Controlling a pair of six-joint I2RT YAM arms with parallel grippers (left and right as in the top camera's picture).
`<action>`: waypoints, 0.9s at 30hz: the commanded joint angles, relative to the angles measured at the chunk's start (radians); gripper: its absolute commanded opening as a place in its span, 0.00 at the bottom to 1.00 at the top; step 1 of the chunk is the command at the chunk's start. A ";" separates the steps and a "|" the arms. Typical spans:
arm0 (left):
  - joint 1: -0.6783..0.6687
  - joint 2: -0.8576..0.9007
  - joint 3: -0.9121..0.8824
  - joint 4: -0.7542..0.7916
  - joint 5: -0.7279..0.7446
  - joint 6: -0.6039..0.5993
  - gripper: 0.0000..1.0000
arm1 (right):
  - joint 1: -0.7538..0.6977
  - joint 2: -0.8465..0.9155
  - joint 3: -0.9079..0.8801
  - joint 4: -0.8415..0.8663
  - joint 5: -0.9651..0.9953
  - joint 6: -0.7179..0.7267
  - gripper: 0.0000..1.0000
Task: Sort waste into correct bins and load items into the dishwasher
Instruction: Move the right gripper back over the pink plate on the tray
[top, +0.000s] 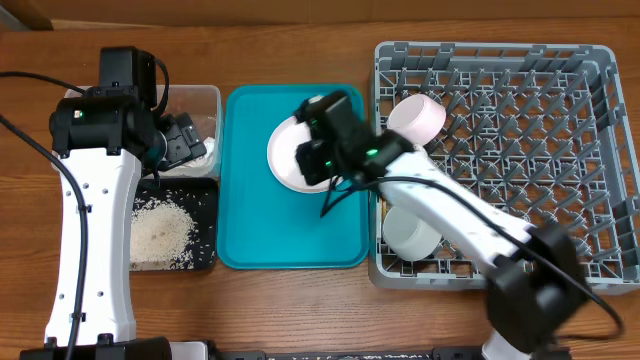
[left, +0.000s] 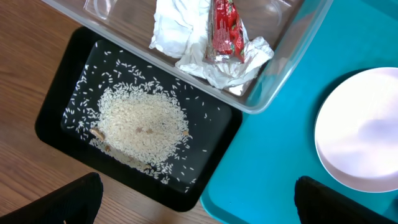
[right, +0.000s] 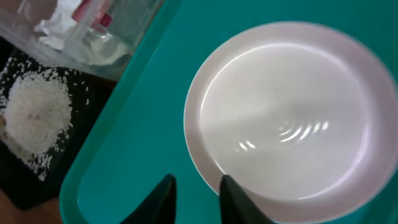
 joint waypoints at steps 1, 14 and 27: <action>-0.001 0.004 0.010 0.001 -0.007 -0.003 1.00 | 0.016 0.101 0.001 0.031 0.016 -0.001 0.34; 0.000 0.004 0.010 0.001 -0.007 -0.003 1.00 | 0.017 0.207 0.002 -0.004 -0.292 0.032 0.34; -0.001 0.004 0.010 0.001 -0.007 -0.003 1.00 | 0.174 0.207 0.002 -0.074 -0.369 -0.010 0.35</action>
